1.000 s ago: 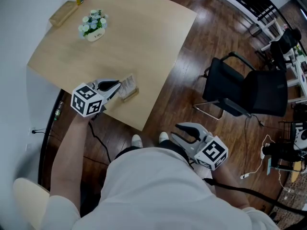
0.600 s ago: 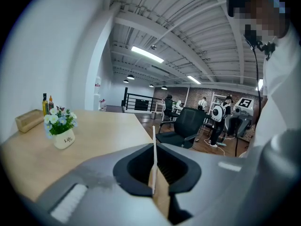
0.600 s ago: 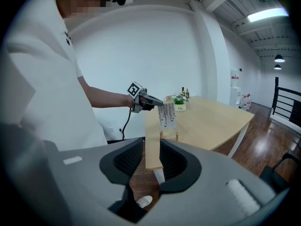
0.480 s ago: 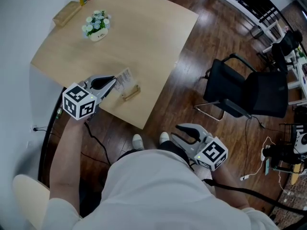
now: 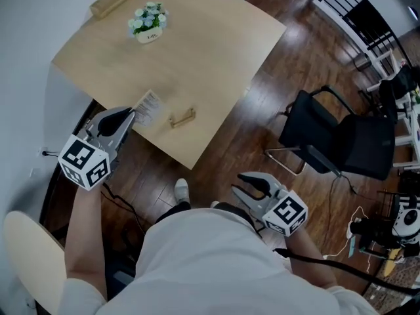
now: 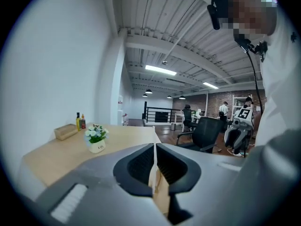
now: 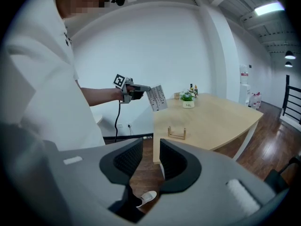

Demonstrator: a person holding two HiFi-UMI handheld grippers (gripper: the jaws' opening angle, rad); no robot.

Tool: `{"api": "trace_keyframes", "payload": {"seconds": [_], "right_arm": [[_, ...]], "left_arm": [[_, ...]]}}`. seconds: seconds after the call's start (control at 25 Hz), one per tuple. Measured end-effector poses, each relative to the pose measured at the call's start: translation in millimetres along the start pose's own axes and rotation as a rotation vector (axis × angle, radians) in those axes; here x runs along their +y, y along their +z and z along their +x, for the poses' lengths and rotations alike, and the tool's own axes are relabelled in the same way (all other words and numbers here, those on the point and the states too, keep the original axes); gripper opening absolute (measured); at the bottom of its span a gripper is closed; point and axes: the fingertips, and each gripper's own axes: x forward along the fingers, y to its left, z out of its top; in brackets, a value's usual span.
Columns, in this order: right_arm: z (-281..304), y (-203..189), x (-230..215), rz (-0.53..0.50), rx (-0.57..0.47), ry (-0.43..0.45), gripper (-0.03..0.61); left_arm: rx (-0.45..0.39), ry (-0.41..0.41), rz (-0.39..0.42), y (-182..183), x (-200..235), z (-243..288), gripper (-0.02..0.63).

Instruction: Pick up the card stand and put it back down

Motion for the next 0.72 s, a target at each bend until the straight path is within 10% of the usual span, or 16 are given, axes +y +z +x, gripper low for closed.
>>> {"api": "trace_keyframes", "payload": {"seconds": [0.72], "right_arm": [[-93,-81,19,-0.124,0.006,0.211,0.118]], "left_arm": [[-0.064,0.456,-0.167,-65,-190,-149,0.017]]}}
